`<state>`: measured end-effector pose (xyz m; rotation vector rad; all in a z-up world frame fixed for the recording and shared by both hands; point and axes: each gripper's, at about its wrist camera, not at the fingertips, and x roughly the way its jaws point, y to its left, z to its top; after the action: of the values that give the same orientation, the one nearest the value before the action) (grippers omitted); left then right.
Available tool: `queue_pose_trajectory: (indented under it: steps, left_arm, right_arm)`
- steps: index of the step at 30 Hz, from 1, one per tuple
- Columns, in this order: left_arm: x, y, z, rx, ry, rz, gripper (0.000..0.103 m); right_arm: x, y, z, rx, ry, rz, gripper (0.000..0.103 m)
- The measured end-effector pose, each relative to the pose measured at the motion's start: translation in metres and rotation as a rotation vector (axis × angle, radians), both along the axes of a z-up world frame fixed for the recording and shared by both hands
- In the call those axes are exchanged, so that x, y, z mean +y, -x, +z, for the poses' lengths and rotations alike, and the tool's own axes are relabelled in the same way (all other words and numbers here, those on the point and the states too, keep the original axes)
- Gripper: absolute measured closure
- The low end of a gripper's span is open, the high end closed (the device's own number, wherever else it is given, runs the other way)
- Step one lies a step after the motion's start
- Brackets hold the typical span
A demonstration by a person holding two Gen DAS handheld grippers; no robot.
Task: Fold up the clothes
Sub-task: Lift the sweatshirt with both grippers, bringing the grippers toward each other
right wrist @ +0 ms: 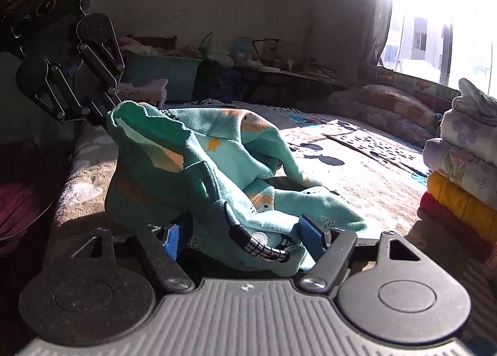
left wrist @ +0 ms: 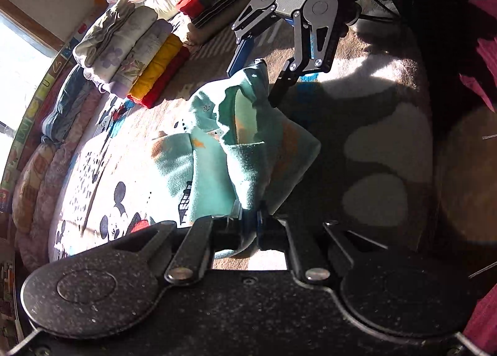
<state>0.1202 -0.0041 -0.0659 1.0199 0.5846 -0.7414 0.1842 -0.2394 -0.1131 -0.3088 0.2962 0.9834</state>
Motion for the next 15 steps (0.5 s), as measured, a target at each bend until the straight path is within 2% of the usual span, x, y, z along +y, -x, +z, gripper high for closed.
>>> queue_pose_trajectory:
  steps: [5, 6, 7, 9, 12, 15]
  left_arm:
    - [0.005, 0.004, -0.012, 0.008, 0.016, 0.031, 0.098]
    - [0.005, 0.004, -0.013, 0.009, 0.027, 0.039, 0.098]
    - [0.006, 0.005, -0.014, 0.009, 0.04, 0.045, 0.098]
    - [0.007, 0.005, -0.015, 0.01, 0.069, 0.055, 0.098]
    - [0.007, 0.005, -0.016, 0.01, 0.1, 0.059, 0.098]
    - [0.009, 0.007, -0.022, 0.006, 0.124, 0.062, 0.098]
  right_arm:
    - [0.011, 0.005, 0.008, -0.089, 0.035, 0.005, 0.029]
    - [0.013, 0.007, 0.01, -0.099, 0.042, 0.015, 0.028]
    - [0.017, 0.006, 0.01, -0.096, 0.057, 0.028, 0.022]
    - [0.024, 0.004, 0.009, -0.102, 0.103, 0.048, 0.021]
    - [0.043, 0.003, 0.005, -0.146, 0.301, 0.142, 0.021]
    - [0.045, 0.0, 0.008, -0.117, 0.456, 0.267, 0.026]
